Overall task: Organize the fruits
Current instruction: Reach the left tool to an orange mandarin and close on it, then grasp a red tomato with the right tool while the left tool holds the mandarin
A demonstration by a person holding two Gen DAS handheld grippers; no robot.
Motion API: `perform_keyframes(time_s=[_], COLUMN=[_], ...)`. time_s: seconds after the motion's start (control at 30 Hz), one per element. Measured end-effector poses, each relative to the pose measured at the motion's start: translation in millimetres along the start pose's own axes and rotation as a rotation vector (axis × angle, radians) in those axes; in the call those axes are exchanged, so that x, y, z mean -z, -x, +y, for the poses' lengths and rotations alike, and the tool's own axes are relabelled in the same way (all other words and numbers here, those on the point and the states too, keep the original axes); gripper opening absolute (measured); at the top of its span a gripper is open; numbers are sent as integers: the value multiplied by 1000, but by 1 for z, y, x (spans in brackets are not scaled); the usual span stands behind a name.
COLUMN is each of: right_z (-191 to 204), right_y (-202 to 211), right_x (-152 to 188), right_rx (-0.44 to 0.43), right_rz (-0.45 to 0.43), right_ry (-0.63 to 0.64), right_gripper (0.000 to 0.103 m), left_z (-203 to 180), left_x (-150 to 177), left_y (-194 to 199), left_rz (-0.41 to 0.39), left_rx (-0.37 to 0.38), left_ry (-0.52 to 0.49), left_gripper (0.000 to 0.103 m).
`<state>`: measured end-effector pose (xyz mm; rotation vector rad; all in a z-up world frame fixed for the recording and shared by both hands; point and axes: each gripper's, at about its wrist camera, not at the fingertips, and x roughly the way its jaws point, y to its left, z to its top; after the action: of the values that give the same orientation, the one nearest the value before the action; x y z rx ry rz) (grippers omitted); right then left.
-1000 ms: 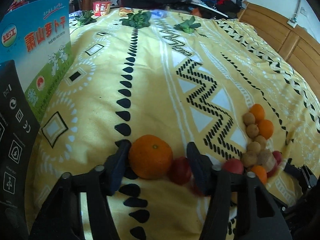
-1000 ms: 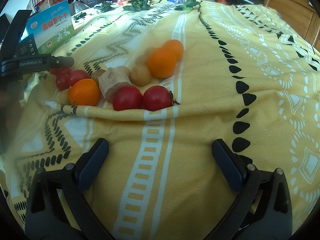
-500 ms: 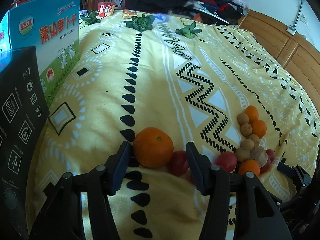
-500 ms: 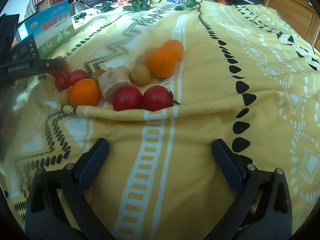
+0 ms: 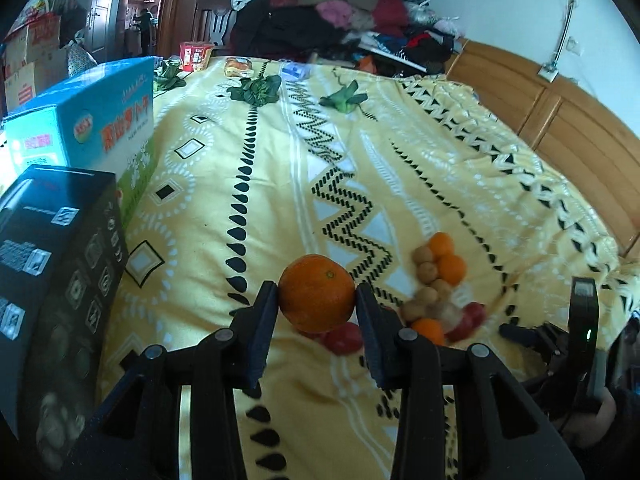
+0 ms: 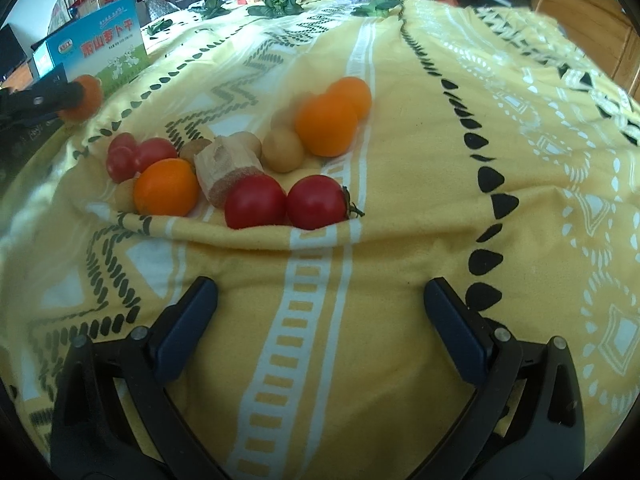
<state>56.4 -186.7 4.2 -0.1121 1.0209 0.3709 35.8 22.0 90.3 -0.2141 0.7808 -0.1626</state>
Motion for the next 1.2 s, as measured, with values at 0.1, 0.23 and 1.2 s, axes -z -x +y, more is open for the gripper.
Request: perform_keyframes(time_s=[0.1, 0.23, 1.2], right_z=[-15, -20, -19], right_y=[26, 34, 0], right_x=[-2, -8, -33], right_rx=[-111, -123, -133], right_rz=[-69, -60, 30], right_ry=[-98, -128, 34], right_gripper=[96, 96, 32], left_z=[1, 4, -6], left_x=[0, 3, 14], left_y=[11, 12, 5], left_rz=[-8, -1, 30], left_rx=[18, 30, 96], left_ry=[7, 27, 31], left_gripper=[41, 41, 41])
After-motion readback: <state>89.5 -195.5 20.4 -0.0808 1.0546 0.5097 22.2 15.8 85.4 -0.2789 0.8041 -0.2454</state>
